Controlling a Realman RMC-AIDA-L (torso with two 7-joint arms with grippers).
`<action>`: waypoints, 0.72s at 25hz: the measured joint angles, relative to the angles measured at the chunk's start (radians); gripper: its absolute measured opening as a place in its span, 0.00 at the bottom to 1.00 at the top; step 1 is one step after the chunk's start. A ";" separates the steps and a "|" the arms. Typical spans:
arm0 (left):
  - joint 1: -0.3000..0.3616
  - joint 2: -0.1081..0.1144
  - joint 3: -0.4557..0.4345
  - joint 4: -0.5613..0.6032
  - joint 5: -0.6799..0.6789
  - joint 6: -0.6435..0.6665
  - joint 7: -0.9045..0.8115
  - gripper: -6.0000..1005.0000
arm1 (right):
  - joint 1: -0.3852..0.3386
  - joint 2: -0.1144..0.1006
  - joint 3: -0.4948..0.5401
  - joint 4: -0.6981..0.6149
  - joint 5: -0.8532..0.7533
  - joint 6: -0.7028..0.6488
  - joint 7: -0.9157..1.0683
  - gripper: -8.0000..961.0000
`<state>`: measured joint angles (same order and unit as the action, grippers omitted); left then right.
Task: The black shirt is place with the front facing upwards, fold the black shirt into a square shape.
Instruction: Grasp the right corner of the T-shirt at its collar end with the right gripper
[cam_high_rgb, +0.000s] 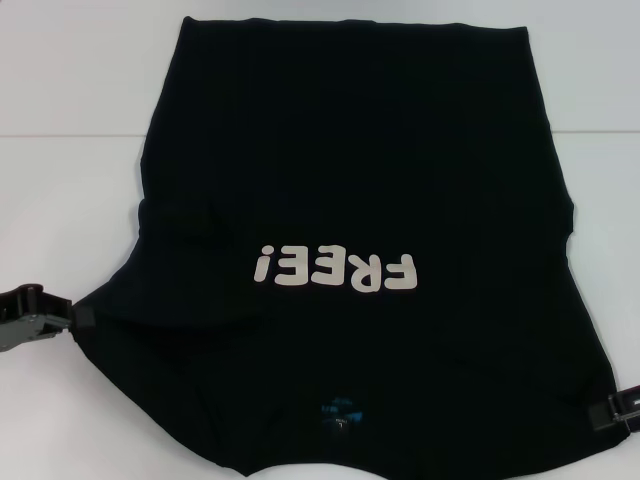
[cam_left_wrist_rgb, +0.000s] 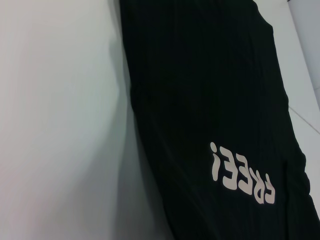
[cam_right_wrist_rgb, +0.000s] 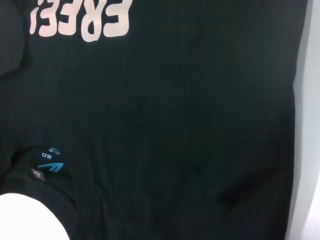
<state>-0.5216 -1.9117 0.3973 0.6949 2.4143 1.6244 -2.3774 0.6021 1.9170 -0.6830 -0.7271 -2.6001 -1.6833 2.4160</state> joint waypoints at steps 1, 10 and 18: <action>0.000 0.000 0.000 0.000 0.000 0.000 0.001 0.03 | 0.000 0.000 0.000 0.000 0.000 0.000 0.000 0.84; 0.000 0.000 0.000 0.000 0.000 0.000 0.004 0.03 | -0.003 0.002 -0.003 0.001 0.000 0.000 0.000 0.84; 0.000 -0.002 0.000 0.000 -0.001 0.001 0.005 0.03 | -0.008 -0.002 -0.003 0.002 -0.003 0.002 -0.001 0.84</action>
<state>-0.5215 -1.9134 0.3973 0.6949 2.4128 1.6254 -2.3724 0.5940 1.9149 -0.6858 -0.7256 -2.6035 -1.6808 2.4152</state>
